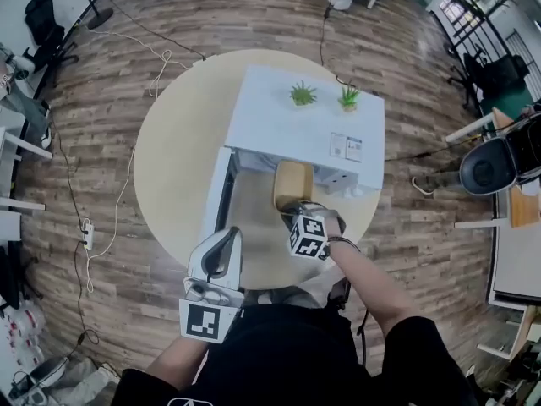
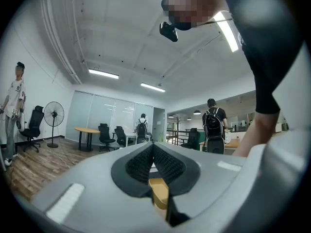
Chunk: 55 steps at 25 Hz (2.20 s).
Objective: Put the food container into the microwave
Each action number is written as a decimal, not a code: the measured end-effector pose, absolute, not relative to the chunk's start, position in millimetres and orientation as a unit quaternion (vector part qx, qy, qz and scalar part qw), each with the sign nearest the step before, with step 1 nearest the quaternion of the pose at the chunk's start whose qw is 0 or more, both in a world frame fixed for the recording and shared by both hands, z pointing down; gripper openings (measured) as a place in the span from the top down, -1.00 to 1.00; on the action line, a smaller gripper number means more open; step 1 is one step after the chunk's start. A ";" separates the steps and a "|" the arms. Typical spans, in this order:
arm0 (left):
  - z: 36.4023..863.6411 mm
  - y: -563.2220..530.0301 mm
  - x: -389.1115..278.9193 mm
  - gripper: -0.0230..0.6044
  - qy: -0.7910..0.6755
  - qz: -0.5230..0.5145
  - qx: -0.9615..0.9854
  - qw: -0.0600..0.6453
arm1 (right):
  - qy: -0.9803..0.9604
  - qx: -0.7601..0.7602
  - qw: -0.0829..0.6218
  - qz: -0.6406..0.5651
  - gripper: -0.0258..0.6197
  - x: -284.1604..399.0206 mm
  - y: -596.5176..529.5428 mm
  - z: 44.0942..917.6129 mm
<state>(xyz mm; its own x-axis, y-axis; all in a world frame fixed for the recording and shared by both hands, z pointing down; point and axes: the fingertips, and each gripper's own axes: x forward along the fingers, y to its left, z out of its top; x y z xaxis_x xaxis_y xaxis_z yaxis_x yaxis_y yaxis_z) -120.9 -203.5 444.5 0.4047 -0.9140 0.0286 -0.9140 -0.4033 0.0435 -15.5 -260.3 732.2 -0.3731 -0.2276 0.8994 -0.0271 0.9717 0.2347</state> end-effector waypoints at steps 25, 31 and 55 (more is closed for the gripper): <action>491.2 -179.6 -125.9 0.93 -0.547 0.031 0.833 0.070 | -0.794 0.182 0.566 -0.124 0.85 -27.9 -403.5 770.6; 493.5 -176.3 -119.5 0.93 -0.539 0.034 0.839 0.072 | -0.797 0.224 0.543 -0.142 0.47 -27.0 -409.6 763.5; 441.5 -196.4 -79.1 0.93 -0.495 0.004 0.868 0.034 | -0.879 0.301 0.369 0.029 0.71 20.7 -166.6 583.0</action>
<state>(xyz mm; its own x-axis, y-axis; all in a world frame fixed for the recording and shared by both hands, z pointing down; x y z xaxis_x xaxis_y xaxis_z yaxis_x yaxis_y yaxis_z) -79.1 -196.4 441.5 0.5090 -0.8598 0.0404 -0.8603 -0.5068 0.0551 20.7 -166.6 583.0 -0.5460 -0.5078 0.6663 -0.5506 0.8170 0.1715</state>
